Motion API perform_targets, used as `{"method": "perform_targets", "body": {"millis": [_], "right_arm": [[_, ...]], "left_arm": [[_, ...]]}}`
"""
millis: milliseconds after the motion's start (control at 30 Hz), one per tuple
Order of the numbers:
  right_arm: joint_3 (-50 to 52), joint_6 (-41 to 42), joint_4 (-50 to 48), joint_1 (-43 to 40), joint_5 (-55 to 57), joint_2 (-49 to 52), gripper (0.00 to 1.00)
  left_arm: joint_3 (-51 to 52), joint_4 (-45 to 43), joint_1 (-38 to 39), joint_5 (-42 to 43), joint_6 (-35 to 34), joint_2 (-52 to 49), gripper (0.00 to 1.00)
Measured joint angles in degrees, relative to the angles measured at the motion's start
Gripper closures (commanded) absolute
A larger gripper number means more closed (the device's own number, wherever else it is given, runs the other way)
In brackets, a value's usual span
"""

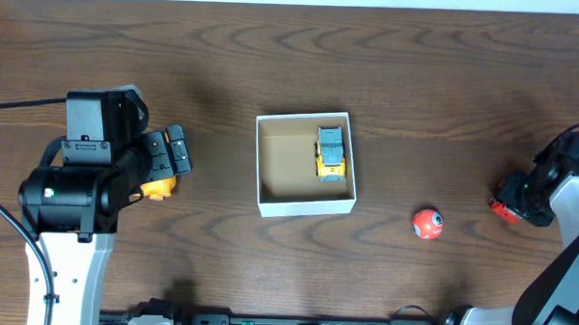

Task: Pack container
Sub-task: 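Grasp the red fire truck with the right gripper, then lift the fire truck and carry it over the box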

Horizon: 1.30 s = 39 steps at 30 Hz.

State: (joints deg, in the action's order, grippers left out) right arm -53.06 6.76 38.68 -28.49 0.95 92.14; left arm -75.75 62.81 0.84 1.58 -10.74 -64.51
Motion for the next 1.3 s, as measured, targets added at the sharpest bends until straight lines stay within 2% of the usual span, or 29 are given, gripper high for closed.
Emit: {"method": "perform_targets", "body": {"millis": [133, 367, 700, 1000, 1300], "right_arm": [[-0.2, 0.4, 1.9, 2.2, -0.3, -0.7, 0.99], [-3.8, 1.8, 7.3, 12.5, -1.7, -7.9, 0.99], [-14.6, 5.4, 8.2, 38.7, -2.4, -17.7, 0.99], [-18.1, 7.5, -1.4, 60.3, 0.3, -17.5, 0.98], [-18.1, 14.4, -3.3, 70.5, 8.0, -9.0, 0.99]], "left_arm": [[0.0, 0.0, 0.0, 0.0, 0.0, 0.0, 0.02], [0.0, 0.0, 0.0, 0.0, 0.0, 0.0, 0.02], [0.0, 0.0, 0.0, 0.0, 0.0, 0.0, 0.02], [0.0, 0.0, 0.0, 0.0, 0.0, 0.0, 0.02], [0.0, 0.0, 0.0, 0.0, 0.0, 0.0, 0.02]]}}
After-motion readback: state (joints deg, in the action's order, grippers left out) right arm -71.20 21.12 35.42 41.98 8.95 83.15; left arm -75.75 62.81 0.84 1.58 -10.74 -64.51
